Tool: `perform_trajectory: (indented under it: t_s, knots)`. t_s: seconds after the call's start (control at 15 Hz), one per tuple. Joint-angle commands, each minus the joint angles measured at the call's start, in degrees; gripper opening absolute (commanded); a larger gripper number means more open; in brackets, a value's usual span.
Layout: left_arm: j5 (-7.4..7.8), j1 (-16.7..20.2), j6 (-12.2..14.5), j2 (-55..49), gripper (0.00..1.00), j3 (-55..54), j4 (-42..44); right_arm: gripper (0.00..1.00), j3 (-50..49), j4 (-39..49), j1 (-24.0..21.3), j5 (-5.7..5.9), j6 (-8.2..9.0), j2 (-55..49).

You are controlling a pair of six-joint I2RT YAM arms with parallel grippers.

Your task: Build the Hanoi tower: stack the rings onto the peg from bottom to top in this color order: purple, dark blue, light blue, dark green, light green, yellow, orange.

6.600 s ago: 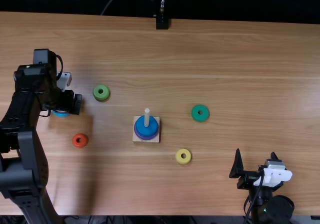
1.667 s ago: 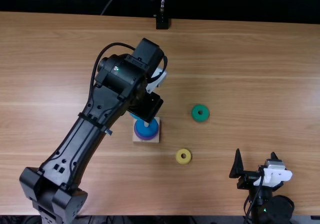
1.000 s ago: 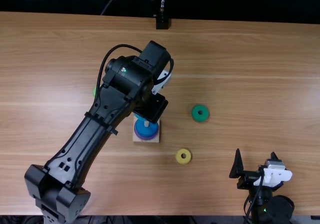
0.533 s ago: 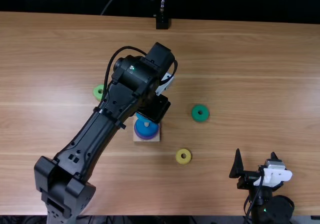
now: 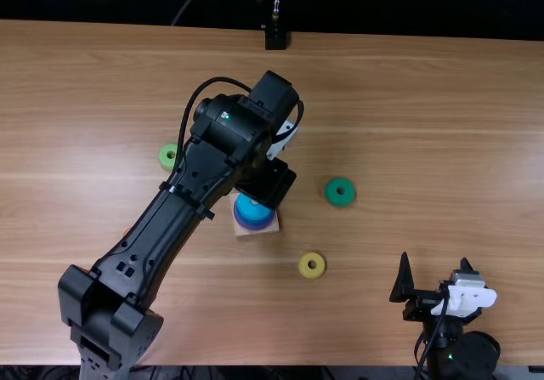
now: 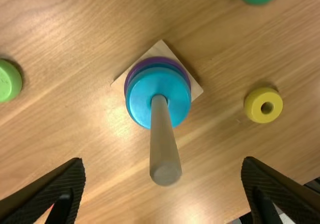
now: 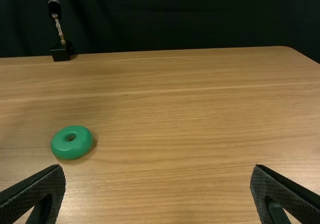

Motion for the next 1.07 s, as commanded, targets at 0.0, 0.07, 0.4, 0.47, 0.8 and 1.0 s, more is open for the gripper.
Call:
perform_trajectory:
  t_s: [0.0, 0.07, 0.4, 0.47, 0.8, 1.0]
  knots:
    - [0.11, 0.32, -0.26, -0.18, 1.0, 2.17, 0.28, 1.0, -3.5, -3.71, -0.27, -0.1, 0.17, -0.73]
    - [0.0, 0.67, -0.26, -0.36, 1.0, 2.0, 0.8, 1.0, -3.59, -3.71, -0.27, -0.1, 0.17, -0.73]
    - [0.11, 7.61, -0.26, -8.71, 1.0, 1.38, 14.2, 1.0, -3.59, -3.71, -0.18, -0.1, 0.17, -0.73]
    - [0.0, 8.84, -0.26, -10.64, 1.0, 0.68, 16.73, 1.0, -3.59, -3.71, -0.27, -0.21, 0.17, -0.73]
    - [-0.95, 20.01, -0.05, -28.39, 1.0, -26.22, 30.02, 1.0, -3.5, -3.71, -0.18, -0.1, 0.17, -0.73]
    - [-0.95, 26.16, 0.17, -40.26, 1.0, -45.11, 45.1, 1.0, -3.59, -3.71, -0.27, -0.21, 0.17, -0.73]
